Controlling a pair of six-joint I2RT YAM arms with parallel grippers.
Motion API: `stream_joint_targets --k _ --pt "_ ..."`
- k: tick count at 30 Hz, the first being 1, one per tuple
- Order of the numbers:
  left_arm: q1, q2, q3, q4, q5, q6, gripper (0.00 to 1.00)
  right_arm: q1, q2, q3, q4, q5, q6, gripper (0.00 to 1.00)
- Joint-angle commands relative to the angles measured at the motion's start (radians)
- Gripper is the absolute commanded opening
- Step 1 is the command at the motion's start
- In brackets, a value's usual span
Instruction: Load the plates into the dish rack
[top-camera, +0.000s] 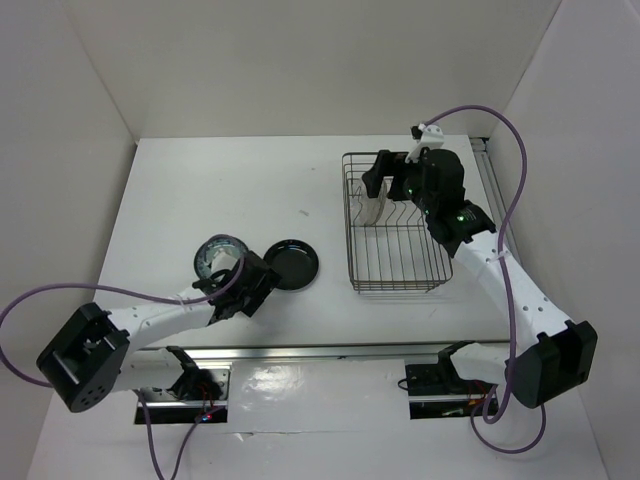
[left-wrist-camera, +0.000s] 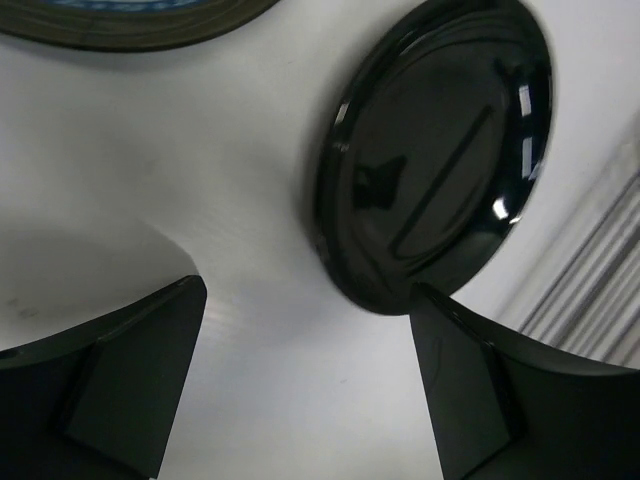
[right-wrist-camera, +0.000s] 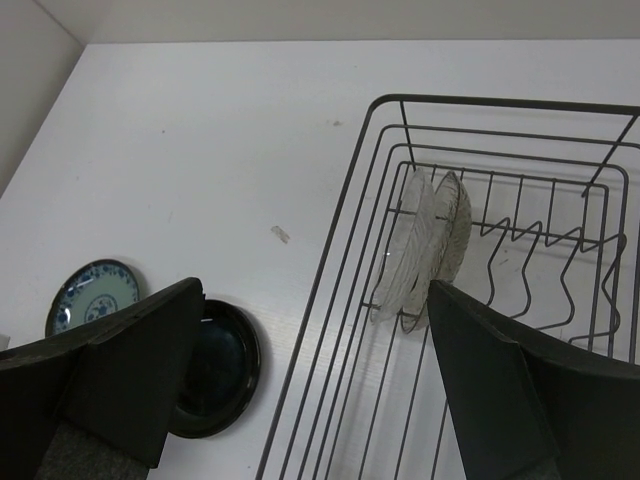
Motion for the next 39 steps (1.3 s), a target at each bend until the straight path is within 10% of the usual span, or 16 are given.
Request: stream_joint_targets --k 1,30,36,39 --pt "-0.01 0.057 -0.01 0.122 -0.063 -0.071 0.96 0.009 -0.013 -0.003 0.067 -0.027 -0.005 1.0" --pt "-0.117 0.347 0.099 0.078 -0.084 -0.261 0.58 0.009 -0.049 -0.021 0.098 -0.069 0.014 1.0" --pt "-0.127 0.382 0.108 0.045 -0.057 -0.281 0.07 0.009 -0.06 -0.021 0.098 -0.069 0.014 1.0" --pt "-0.127 0.405 0.13 0.033 -0.047 -0.291 0.0 0.009 -0.071 -0.021 0.098 -0.069 0.014 1.0"
